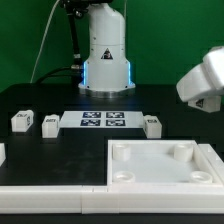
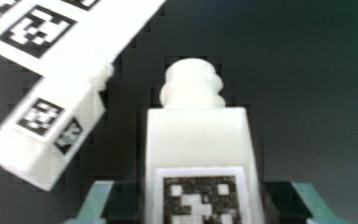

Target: Assemble one leg

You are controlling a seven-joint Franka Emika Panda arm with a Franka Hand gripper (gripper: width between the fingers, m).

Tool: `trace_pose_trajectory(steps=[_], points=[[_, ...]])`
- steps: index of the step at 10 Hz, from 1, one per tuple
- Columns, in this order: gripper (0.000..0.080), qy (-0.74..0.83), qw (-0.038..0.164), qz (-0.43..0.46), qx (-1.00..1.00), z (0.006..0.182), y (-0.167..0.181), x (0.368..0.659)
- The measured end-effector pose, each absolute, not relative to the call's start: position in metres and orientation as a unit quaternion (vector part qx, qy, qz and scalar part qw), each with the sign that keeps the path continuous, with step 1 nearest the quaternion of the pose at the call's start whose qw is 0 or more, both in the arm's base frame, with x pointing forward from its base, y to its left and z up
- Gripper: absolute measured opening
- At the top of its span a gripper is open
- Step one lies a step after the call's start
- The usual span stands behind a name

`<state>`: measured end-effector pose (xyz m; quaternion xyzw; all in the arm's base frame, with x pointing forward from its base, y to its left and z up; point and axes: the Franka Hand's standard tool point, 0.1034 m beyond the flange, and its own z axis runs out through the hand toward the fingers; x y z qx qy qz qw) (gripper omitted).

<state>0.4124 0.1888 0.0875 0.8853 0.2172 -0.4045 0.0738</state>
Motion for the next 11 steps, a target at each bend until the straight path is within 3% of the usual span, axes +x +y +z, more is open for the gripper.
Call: trace_pose_trajectory(steps=[2,6,9,11], points=[[0.0287,0.218,0.070,-0.391,0.891,0.085,0.191,0.416],[0.0287,0.224,0.042,-0.242,0.943,0.084,0.192,0.430],[0.0287,0.250,0.007,-0.116,0.961,0.096,0.171,0.470],[0.0287,0.236,-0.017,0.018,0.971,0.098,0.171,0.477]])
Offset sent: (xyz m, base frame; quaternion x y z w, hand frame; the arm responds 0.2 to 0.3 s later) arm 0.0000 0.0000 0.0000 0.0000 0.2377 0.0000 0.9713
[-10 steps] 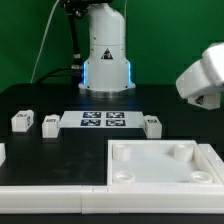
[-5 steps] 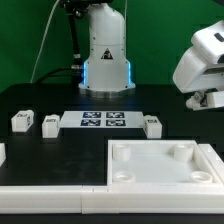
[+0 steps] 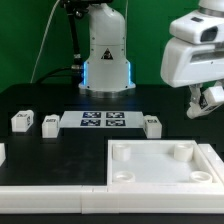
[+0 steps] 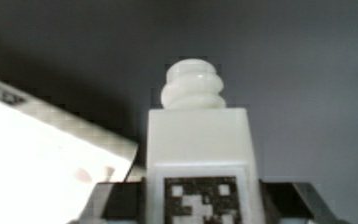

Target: Assemble one leg

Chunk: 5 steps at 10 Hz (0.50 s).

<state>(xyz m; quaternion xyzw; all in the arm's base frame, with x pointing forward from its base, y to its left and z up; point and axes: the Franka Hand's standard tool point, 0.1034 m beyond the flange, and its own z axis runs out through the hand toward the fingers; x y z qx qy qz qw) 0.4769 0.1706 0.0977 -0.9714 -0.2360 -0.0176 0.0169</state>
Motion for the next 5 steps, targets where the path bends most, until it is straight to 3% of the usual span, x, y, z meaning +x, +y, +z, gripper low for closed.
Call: trace_pose_trajectory(steps=[2,5], points=[[0.0287,-0.241,0.031,-0.103,-0.965,0.097,0.166,0.479],[0.0287,-0.212,0.031,-0.172,-0.961,0.107,0.125,0.502]])
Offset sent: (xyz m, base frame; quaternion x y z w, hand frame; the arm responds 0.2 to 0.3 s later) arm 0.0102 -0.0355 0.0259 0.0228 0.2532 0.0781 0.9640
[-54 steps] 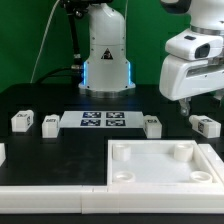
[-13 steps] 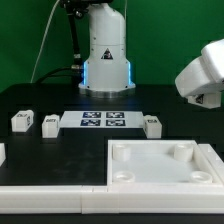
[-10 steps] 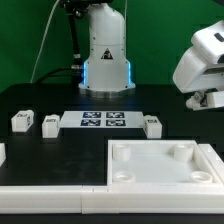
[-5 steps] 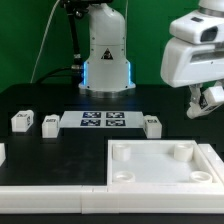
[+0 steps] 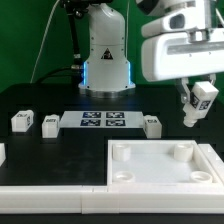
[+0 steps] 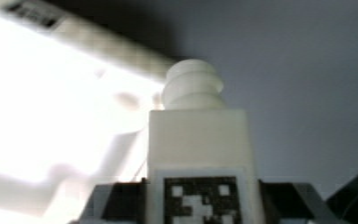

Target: Assemble one leg

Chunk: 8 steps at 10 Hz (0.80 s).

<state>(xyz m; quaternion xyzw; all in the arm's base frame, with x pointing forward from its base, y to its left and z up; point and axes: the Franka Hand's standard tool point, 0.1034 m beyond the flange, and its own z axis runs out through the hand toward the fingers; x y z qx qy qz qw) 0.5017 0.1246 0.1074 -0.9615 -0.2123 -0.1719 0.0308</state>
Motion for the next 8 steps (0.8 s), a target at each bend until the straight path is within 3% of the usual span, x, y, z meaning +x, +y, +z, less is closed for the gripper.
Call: trace_pose_trajectory(steps=[4,8], points=[[0.0287,-0.221,0.028,-0.156,-0.962,0.106,0.120,0.504],[0.0287,-0.231,0.023,-0.179,-0.956,0.125,0.103,0.573]])
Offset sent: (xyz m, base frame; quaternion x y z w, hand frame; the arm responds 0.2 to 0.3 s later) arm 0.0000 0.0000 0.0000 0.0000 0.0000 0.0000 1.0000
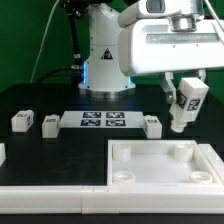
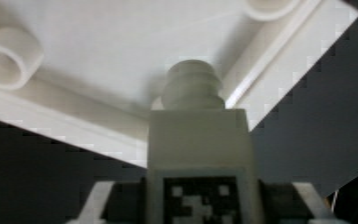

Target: Assemble one leg

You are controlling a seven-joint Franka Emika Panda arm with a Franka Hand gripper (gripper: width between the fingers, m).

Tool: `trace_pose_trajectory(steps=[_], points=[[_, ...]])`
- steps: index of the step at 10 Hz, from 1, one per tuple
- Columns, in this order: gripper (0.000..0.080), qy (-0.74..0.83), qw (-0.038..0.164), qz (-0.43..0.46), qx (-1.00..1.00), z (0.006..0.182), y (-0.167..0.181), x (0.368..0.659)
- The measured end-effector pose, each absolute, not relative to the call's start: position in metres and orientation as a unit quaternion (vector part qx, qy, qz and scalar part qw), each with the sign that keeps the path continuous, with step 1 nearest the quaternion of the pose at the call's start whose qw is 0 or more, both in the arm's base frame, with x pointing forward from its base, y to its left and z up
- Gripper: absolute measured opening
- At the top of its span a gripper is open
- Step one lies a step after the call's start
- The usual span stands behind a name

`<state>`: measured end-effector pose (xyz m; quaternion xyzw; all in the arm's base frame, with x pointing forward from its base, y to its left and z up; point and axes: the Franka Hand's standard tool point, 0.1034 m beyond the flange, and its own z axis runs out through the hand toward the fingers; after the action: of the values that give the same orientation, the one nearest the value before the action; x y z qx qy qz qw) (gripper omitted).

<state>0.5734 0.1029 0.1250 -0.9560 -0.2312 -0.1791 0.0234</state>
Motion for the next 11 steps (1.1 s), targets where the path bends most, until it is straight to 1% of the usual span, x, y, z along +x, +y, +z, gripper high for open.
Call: trace_pose_trajectory(steps=[3,5,9,10,11], points=[[0.0287,-0.204,0.039,-0.187,-0.960,0.123,0.107,0.617],[0.0287,-0.180,0.054,-0.191,-0.964,0.111,0.125,0.633],[0.0287,-0.183,0.051,-0.211,-0.959,0.110,0.126,0.634],[0.0287,-0.185,0.047,-0.236,-0.953,0.113,0.123,0.638],[0.0287,-0.188,0.038,-0.287,-0.939,0.113,0.117,0.638]])
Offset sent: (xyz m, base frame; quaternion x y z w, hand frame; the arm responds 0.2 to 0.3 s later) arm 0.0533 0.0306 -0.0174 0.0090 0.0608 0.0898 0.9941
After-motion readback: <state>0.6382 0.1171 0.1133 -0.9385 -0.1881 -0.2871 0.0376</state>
